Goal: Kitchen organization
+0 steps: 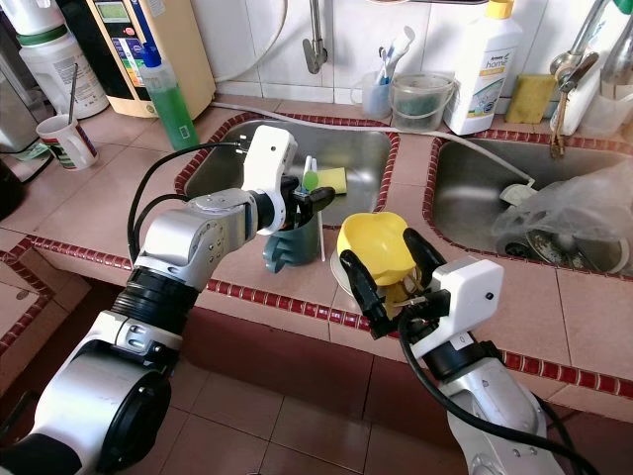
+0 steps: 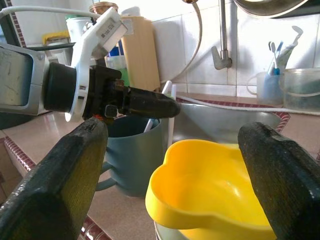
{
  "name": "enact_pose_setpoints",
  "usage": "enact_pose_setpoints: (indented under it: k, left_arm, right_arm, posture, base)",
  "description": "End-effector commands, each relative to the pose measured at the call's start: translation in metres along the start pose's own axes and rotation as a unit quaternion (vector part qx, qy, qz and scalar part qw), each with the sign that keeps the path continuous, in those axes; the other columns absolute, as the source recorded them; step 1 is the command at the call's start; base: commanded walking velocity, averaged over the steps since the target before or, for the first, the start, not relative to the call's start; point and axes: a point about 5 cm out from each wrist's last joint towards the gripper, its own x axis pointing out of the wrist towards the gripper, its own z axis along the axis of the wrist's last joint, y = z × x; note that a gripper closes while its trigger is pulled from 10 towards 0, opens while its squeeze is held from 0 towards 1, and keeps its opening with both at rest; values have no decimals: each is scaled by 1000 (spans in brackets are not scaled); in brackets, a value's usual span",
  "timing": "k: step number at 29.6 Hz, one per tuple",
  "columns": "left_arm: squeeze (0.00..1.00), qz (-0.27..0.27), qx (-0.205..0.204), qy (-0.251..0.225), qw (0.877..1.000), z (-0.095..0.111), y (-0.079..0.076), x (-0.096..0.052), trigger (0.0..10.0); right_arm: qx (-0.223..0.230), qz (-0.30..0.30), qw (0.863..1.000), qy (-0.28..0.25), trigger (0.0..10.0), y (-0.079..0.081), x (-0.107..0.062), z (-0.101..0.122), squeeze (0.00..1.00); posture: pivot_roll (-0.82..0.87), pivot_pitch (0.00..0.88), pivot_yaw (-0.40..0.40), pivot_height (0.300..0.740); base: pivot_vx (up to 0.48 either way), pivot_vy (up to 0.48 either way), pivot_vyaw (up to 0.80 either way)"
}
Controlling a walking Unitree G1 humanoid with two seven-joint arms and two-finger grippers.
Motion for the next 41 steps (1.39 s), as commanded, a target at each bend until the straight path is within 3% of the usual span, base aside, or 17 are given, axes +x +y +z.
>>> enact_pose_setpoints:
  k: [1,12,16,30,38,39,41]
  left_arm:
    - [0,16,9,-9,1000,7,1,1,10000]
    - [0,8,26,-13,1000,7,-10,3,10000]
    - [0,7,55,-20,998,8,-16,4,10000]
    - [0,11,63,-18,998,5,-16,8,10000]
    - [0,9,46,-37,998,6,-16,7,10000]
    - [0,10,46,-40,998,6,-16,6,4471]
    - [0,9,46,-40,998,5,-16,6,4706]
  right_arm:
    - [-3,8,1000,-13,10000,4,0,6,0]
    - [-2,6,1000,-16,10000,5,1,6,0]
    - [-2,2,1000,-17,10000,6,0,7,0]
    - [-2,-13,1000,-18,10000,6,-4,7,0]
    - [-3,-15,1000,-19,10000,5,-5,8,0]
    - [-3,-15,1000,-19,10000,5,-4,8,0]
    - [-3,-15,1000,-19,10000,5,-4,8,0]
  posture:
    - [-19,43,140,740]
    - [-20,45,140,740]
    - [-33,52,150,740]
    - [-44,60,163,740]
    - [-40,64,157,740]
    - [-40,64,157,740]
    - [-40,64,157,740]
  base:
    - [0,0,0]
    - [0,0,0]
    - [0,0,0]
    - [0,0,0]
    - [0,0,0]
    - [0,0,0]
    - [0,0,0]
